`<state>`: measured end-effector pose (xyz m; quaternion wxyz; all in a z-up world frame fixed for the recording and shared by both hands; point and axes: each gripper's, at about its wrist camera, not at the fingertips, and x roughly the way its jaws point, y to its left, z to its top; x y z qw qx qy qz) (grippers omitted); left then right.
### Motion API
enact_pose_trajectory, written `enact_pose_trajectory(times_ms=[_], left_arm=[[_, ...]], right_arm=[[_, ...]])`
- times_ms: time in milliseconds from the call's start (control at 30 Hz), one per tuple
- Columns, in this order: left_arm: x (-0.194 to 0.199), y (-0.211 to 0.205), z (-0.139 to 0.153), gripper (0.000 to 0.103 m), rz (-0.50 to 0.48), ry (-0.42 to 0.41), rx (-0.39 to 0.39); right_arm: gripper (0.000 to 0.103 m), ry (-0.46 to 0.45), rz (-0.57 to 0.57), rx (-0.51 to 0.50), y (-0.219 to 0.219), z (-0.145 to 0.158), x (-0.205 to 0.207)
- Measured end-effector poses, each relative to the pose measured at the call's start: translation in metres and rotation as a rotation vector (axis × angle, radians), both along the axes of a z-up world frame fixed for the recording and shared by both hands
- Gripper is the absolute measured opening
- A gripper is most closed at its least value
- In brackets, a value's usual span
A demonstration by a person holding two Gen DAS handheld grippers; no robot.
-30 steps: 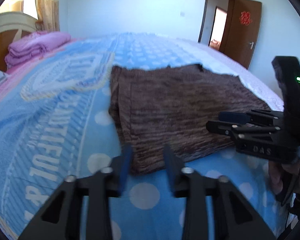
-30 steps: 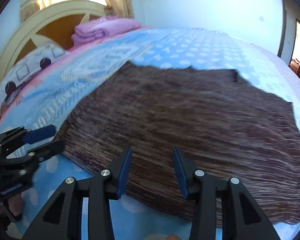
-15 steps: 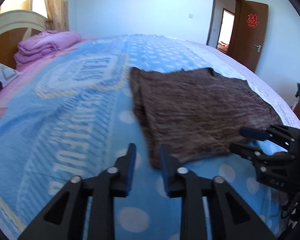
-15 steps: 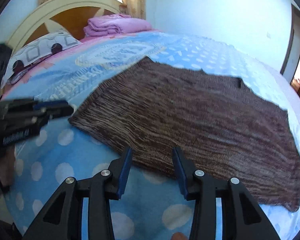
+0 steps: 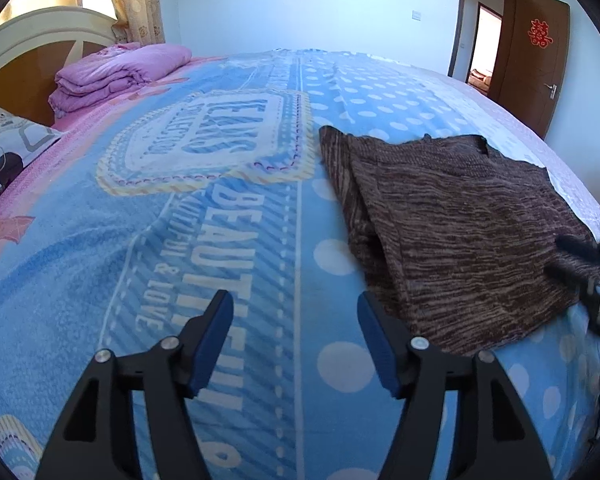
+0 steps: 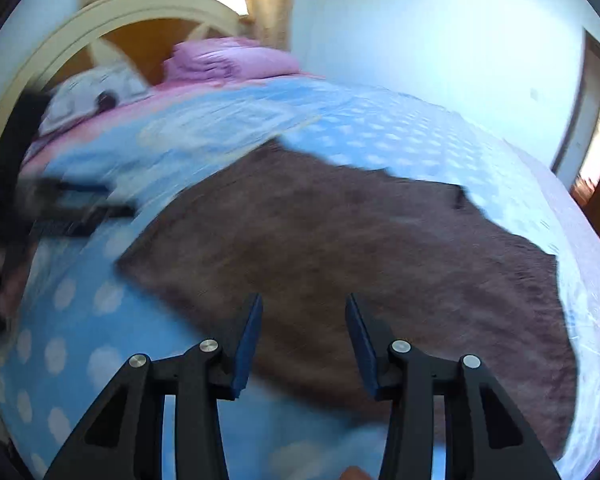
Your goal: Fold small clothes
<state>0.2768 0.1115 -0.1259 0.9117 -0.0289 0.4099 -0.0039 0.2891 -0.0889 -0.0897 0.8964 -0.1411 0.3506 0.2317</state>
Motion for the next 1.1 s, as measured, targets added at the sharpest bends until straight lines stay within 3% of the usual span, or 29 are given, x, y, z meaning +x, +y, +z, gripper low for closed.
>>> enact_pose_trajectory(times_ms=[100, 167, 233, 333, 433, 567, 833, 967, 1100], left_arm=[[-0.002, -0.003, -0.007, 0.067, 0.009, 0.005, -0.027], [-0.002, -0.007, -0.012, 0.067, 0.011, 0.009, -0.024], [-0.003, -0.012, -0.013, 0.07, 0.007, 0.003, 0.002], [-0.002, -0.013, -0.013, 0.073, -0.006, 0.008, 0.005], [-0.002, -0.012, -0.011, 0.073, -0.019, 0.019, 0.002], [-0.001, -0.006, -0.003, 0.073, -0.034, 0.025, 0.003], [0.035, 0.019, 0.019, 0.089, 0.012, -0.004, 0.02], [0.054, 0.024, 0.02, 0.089, 0.008, -0.006, -0.043], [0.069, 0.023, 0.019, 0.089, 0.002, -0.02, -0.105]], right_arm=[[0.043, 0.059, -0.157, 0.031, -0.036, 0.007, 0.053], [0.04, 0.152, -0.216, 0.032, -0.054, -0.006, 0.092], [0.037, 0.185, -0.259, 0.006, -0.065, -0.02, 0.119], [0.037, 0.181, -0.29, 0.056, -0.078, -0.026, 0.152], [0.037, 0.159, -0.303, 0.04, -0.076, -0.022, 0.164], [0.037, 0.097, -0.273, 0.034, -0.061, -0.008, 0.144], [0.042, 0.017, 0.049, 0.013, 0.021, 0.001, 0.038], [0.045, -0.008, 0.194, -0.01, 0.059, -0.004, -0.005], [0.045, -0.009, 0.259, -0.058, 0.086, -0.018, -0.028]])
